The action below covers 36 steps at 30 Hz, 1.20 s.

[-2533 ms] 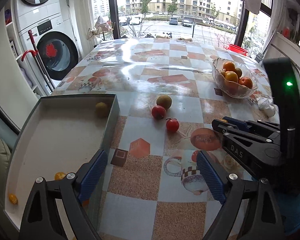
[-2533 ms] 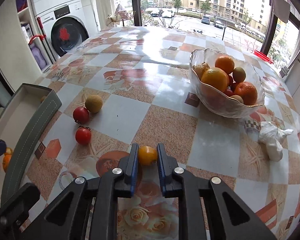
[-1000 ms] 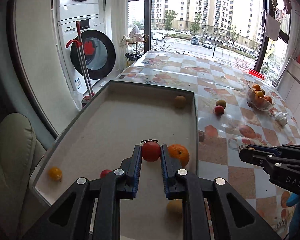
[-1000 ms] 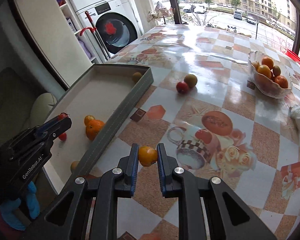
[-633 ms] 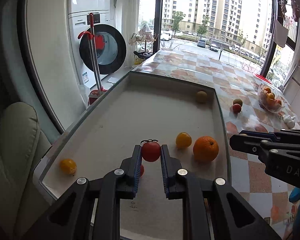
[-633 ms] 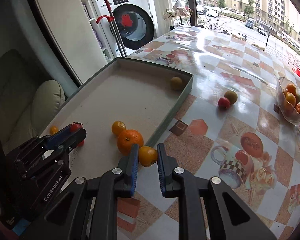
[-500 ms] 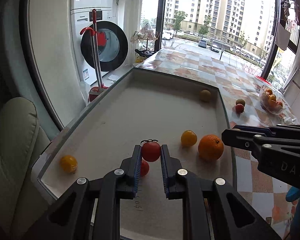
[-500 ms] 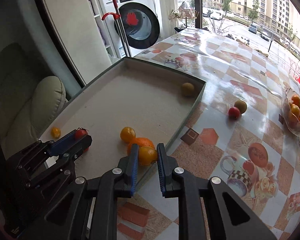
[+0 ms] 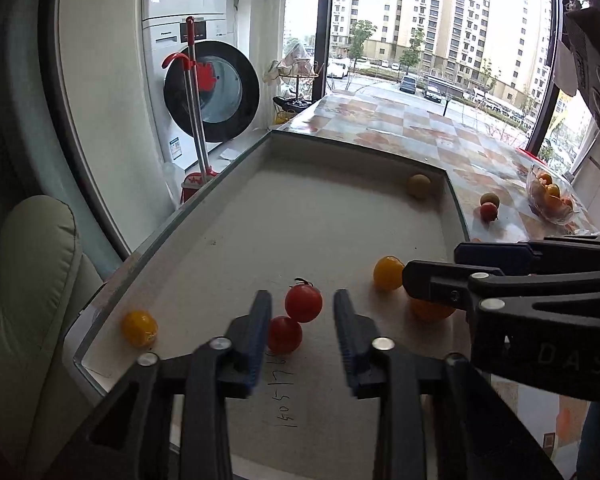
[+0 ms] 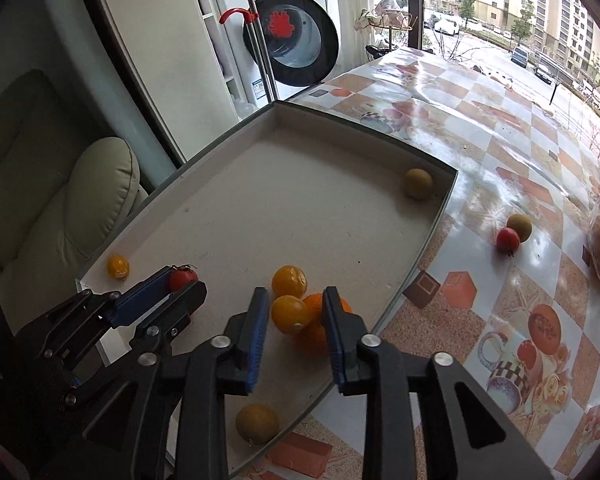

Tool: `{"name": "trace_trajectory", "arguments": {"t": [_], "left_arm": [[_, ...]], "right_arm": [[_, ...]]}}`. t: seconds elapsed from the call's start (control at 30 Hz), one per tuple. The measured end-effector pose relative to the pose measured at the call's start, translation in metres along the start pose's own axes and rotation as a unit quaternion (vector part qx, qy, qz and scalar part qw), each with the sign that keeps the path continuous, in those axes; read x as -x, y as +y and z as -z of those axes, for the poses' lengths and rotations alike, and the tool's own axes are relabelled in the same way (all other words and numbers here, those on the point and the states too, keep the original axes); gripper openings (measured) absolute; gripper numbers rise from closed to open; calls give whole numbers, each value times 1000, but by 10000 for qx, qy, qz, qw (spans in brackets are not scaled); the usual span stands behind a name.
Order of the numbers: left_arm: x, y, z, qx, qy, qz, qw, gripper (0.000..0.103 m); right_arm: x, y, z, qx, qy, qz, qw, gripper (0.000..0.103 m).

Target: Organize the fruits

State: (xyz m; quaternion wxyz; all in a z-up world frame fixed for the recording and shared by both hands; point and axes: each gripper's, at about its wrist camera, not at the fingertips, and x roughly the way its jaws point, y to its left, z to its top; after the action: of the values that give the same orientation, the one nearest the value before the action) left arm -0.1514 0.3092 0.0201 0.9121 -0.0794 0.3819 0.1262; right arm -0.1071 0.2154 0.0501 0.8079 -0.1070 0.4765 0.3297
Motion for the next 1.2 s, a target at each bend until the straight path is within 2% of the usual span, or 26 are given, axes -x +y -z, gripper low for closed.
{"name": "trace_trajectory", "arguments": {"t": [0.03,0.07,0.1,0.23,0.3,0.37,0.5,0.53,0.7,0.77,0.87,1.03,1.13,1.2], "left_arm": [[1,0,1,19,-46,-66,10000,91],[4,-1,2,34,-180,-137,9997,98],[7,-2,3,10,-276,-167,9995,98],[7,-8,3,-155,-99,-165,9997,98],[12,-12,2,-193,-133,-163,9996,98],[19,-18,-2,-235,-195,-129,9995,98],[33,-42,-9,-413,-351,27,9985,98],[36,-50,-10,-477,-380,90,9981,98],[44,-108,-10,-1030,-416,509,9925,98],[38,-133,-6,-1247,-260,663,9896,98],[19,-167,3,-1461,-12,706,9867,98],[-21,-201,8,-1477,459,615,9860,98],[-36,-205,12,-1430,708,549,9857,99],[-39,-200,11,-1256,740,629,9873,102]], "right_arm": [[2,-1,1,-18,-26,22,10000,73],[5,-2,1,-34,-78,45,10000,77],[8,-4,2,-47,-134,72,9999,79],[17,-16,4,-172,-179,149,9996,82],[23,-28,9,-316,-210,205,9991,85],[31,-45,19,-490,-299,343,9978,92],[47,-93,48,-981,-346,695,9921,95],[49,-107,57,-1113,-307,803,9901,102],[66,-171,100,-1758,-236,1294,9756,103],[73,-191,114,-1952,-217,1562,9680,103],[82,-217,133,-2180,-205,1917,9567,103],[90,-241,153,-2387,-182,2260,9443,103],[88,-243,160,-2377,-172,2315,9432,103],[89,-241,163,-2339,-280,2331,9435,103]]}}
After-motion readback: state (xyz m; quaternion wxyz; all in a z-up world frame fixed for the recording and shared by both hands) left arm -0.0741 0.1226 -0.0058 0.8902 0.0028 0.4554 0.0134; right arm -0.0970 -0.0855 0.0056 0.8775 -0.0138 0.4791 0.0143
